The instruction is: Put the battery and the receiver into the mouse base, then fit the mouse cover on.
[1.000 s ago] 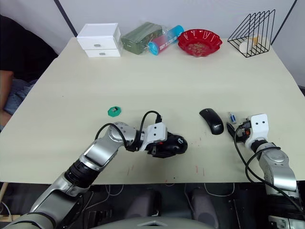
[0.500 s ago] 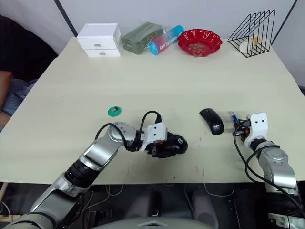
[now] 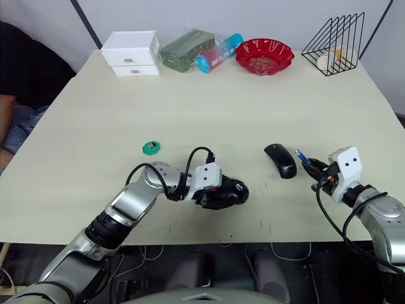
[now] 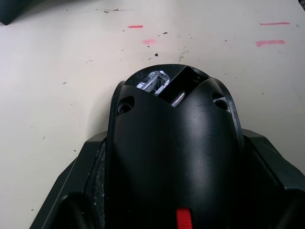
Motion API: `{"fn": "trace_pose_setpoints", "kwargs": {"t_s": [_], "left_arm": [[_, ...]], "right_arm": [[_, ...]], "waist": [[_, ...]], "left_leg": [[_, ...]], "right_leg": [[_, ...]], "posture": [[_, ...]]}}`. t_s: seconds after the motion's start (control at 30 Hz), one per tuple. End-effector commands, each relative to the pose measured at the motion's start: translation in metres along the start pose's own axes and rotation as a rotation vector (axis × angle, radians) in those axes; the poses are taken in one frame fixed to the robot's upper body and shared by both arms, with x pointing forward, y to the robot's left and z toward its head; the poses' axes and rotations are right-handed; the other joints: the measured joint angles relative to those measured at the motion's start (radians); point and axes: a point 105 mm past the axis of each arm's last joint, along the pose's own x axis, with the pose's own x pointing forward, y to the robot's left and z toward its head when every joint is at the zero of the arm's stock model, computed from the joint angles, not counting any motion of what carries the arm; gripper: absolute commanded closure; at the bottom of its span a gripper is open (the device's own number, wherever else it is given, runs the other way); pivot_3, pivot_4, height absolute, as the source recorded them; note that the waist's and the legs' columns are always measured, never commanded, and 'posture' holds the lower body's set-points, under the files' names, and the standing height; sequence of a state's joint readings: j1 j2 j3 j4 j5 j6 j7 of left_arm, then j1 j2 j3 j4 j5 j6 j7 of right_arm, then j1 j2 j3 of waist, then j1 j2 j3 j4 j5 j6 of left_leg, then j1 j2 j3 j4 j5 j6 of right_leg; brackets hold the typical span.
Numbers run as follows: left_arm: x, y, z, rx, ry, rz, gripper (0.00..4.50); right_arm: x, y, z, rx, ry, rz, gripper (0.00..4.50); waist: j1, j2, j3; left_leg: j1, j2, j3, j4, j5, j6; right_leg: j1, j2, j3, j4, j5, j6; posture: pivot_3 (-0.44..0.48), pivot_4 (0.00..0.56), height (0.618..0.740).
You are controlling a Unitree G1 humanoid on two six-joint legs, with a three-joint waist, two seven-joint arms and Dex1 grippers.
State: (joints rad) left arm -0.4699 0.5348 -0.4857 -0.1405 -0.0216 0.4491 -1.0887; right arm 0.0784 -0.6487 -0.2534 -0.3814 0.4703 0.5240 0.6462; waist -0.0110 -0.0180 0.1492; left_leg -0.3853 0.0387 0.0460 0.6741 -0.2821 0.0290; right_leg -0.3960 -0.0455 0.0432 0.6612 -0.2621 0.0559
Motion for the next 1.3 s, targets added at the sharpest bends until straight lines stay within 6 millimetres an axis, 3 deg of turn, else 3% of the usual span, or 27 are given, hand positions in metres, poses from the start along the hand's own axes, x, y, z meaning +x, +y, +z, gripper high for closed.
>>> {"fn": "trace_pose_setpoints", "kwargs": {"t_s": [0.03,0.33,0.63,1.3], "left_arm": [[0.002,-0.001,-0.007,-0.006,0.041,-0.003,1.57],[0.001,-0.001,-0.008,-0.010,0.051,-0.004,1.57],[0.003,0.001,-0.007,-0.017,0.063,-0.003,1.57],[0.008,-0.003,-0.005,-0.029,0.059,0.004,1.57]], "right_arm": [[-0.005,0.030,0.015,-0.027,0.038,0.161,4.45],[-0.001,0.084,0.022,-0.054,0.201,0.383,4.45],[0.008,0.111,0.028,-0.068,0.309,0.470,4.45],[0.027,0.118,0.013,-0.023,0.511,0.378,4.45]], "waist": [[0.000,0.000,0.000],[0.000,-0.002,0.001],[0.000,-0.003,0.001],[0.001,-0.002,0.001]], "left_leg": [[0.000,0.000,0.000,0.000,0.000,0.000],[0.000,0.000,-0.001,0.000,0.000,0.000],[-0.003,0.000,-0.003,0.001,0.000,0.000],[-0.012,0.000,-0.015,0.007,0.000,0.000]], "right_leg": [[0.000,0.000,0.000,0.000,0.000,0.000],[0.000,0.000,0.000,-0.001,0.000,0.000],[-0.001,0.000,-0.003,-0.001,0.000,0.000],[-0.002,-0.001,-0.014,-0.001,0.000,0.000]], "posture": [[0.000,0.150,0.740],[0.000,0.150,0.740],[0.000,0.150,0.740],[0.000,0.150,0.740]]}}
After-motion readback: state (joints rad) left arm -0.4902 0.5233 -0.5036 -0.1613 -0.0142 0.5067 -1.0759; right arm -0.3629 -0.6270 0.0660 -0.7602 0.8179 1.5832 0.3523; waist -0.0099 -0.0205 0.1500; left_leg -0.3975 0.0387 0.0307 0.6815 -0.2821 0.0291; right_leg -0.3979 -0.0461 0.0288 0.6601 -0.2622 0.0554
